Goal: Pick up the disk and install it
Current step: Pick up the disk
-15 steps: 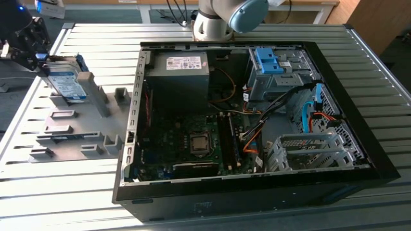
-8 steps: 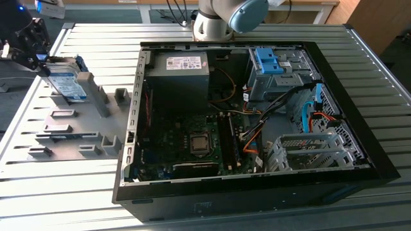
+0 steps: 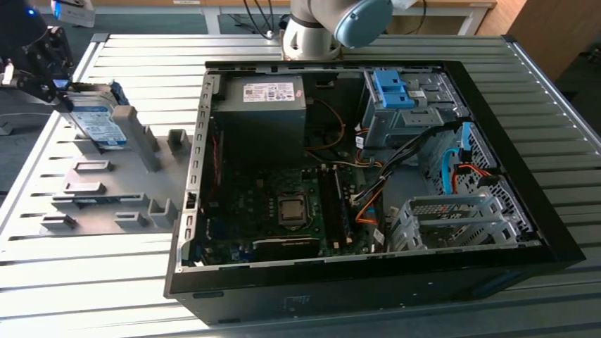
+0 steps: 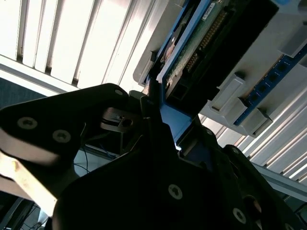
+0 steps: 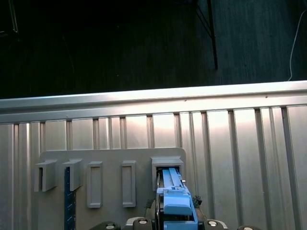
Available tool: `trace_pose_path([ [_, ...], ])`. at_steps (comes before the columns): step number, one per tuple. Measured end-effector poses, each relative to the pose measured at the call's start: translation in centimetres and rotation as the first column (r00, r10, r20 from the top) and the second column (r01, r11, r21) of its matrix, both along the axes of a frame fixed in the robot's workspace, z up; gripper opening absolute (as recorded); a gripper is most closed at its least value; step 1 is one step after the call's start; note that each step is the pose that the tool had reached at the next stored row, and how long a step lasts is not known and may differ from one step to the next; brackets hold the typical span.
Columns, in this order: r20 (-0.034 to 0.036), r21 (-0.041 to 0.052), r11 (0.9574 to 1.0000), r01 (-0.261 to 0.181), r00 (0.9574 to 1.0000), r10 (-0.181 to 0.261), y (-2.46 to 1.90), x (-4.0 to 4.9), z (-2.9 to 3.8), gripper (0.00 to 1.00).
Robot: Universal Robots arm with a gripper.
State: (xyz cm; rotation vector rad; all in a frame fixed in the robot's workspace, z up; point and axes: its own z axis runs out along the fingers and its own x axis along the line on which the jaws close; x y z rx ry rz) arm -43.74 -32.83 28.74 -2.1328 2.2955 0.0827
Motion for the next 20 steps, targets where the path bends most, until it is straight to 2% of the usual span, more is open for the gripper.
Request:
trace_pose_path([
  [3, 0.0003, 0.0001, 0.9987, -0.051, 0.9987, 0.051, 0.00, 0.00, -0.01, 0.37],
  [6, 0.0000, 0.0000, 0.9976, -0.069, 0.9976, 0.069, 0.00, 0.00, 0.00, 0.37],
  [20, -0.0002, -0.0012, 0.9980, -0.064, 0.9980, 0.064, -0.13, 0.00, -0.02, 0.37],
])
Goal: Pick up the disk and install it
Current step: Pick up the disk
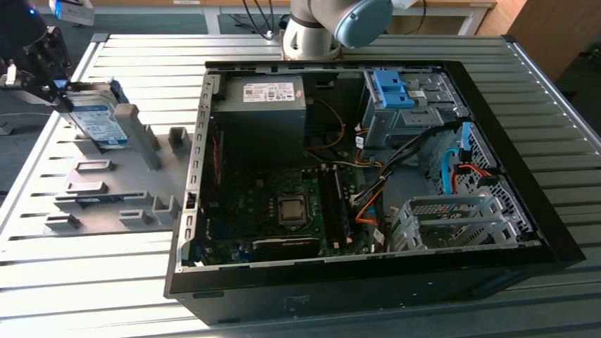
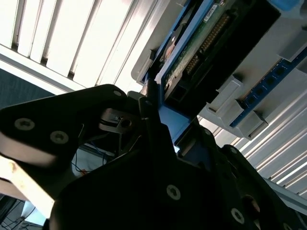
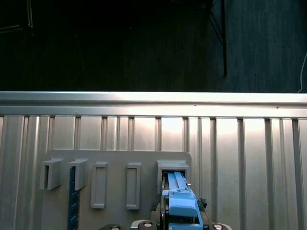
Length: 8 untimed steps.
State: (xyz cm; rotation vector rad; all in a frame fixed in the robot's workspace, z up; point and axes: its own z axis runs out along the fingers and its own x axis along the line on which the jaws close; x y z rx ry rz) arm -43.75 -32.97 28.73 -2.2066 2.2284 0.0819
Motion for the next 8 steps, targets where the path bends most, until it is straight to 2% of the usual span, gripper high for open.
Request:
trace_pose_path([
  [7, 0.0001, 0.0000, 1.0000, 0.001, 1.0000, -0.001, 0.00, 0.00, 0.00, 0.39],
  [8, 0.0001, 0.0001, 1.0000, 0.001, 1.0000, -0.001, 0.00, 0.00, -0.01, 0.45],
])
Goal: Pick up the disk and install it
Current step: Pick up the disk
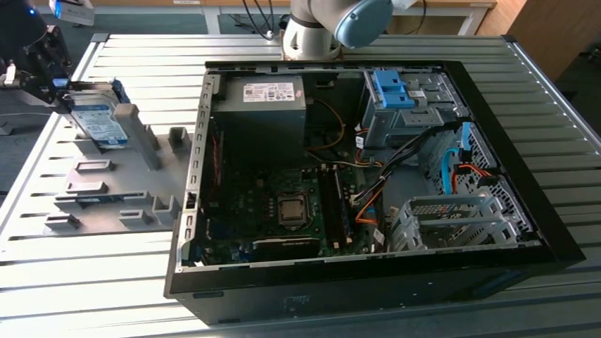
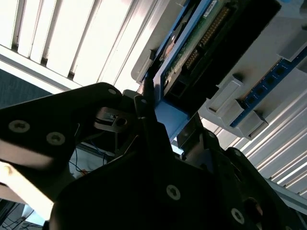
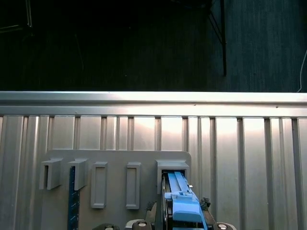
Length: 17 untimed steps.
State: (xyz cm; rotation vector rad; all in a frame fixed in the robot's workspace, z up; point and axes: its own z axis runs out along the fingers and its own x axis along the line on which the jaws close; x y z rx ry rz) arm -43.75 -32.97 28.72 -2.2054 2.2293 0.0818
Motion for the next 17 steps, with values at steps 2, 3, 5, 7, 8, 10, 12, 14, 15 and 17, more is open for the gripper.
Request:
trace_pose_path([
  [2, 0.0000, 0.0000, 1.0000, 0.000, 1.0000, 0.000, 0.00, 0.00, 0.00, 0.45],
  [3, 0.0000, 0.0000, 1.0000, 0.000, 1.0000, 0.000, 0.00, 0.00, 0.00, 0.45],
  [5, 0.0000, 0.0000, 1.0000, 0.000, 1.0000, 0.000, 0.00, 0.00, 0.00, 0.45],
  [7, 0.0000, 0.0000, 1.0000, 0.001, 1.0000, -0.001, 0.00, 0.00, 0.00, 0.37],
  [8, 0.0000, 0.0000, 1.0000, 0.001, 1.0000, -0.001, 0.00, 0.00, 0.00, 0.36],
  [10, 0.0000, 0.0000, 1.0000, 0.001, 1.0000, -0.001, 0.00, 0.00, 0.00, 0.36],
  [12, 0.0001, 0.0000, 1.0000, 0.001, 1.0000, -0.001, 0.00, 0.00, 0.01, 0.36],
  [14, -0.0002, -0.0001, 1.0000, 0.001, 1.0000, -0.001, 0.00, 0.00, 0.12, 0.36],
  [15, 0.0000, 0.0000, 1.0000, 0.001, 1.0000, -0.001, 0.00, 0.00, 0.21, 0.36],
  [17, 0.0000, 0.0000, 1.0000, 0.001, 1.0000, -0.001, 0.00, 0.00, 0.46, 0.36],
])
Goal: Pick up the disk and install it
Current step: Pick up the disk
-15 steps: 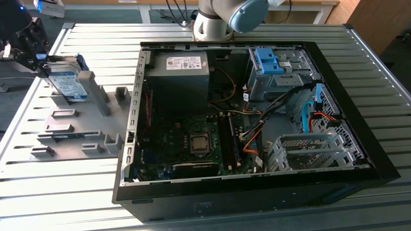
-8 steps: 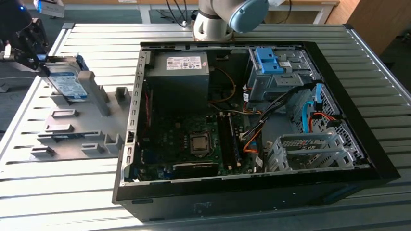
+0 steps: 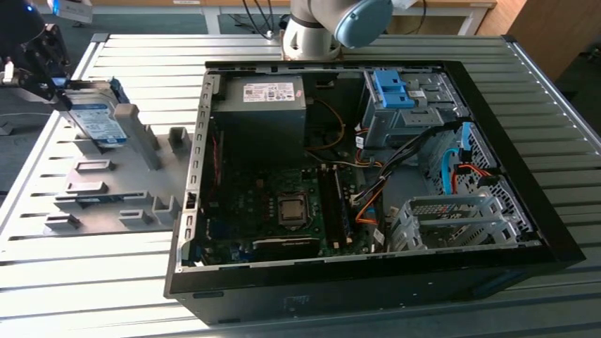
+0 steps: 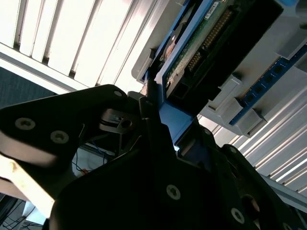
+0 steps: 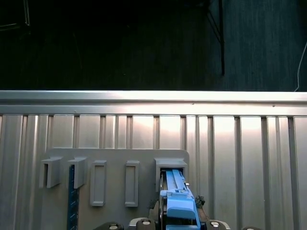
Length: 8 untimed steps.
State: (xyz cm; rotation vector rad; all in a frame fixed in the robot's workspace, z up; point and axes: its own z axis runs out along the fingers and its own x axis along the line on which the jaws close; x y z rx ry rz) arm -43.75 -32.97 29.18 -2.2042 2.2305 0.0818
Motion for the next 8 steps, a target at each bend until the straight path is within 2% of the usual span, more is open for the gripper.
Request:
trace_pose_path([
  [5, 0.0000, 0.0000, 1.0000, 0.000, 1.0000, 0.000, 0.00, 0.00, 0.60, 0.36],
  [8, 0.0004, 0.0002, 1.0000, 0.000, 1.0000, 0.000, 0.00, 0.00, 0.63, 0.36],
])
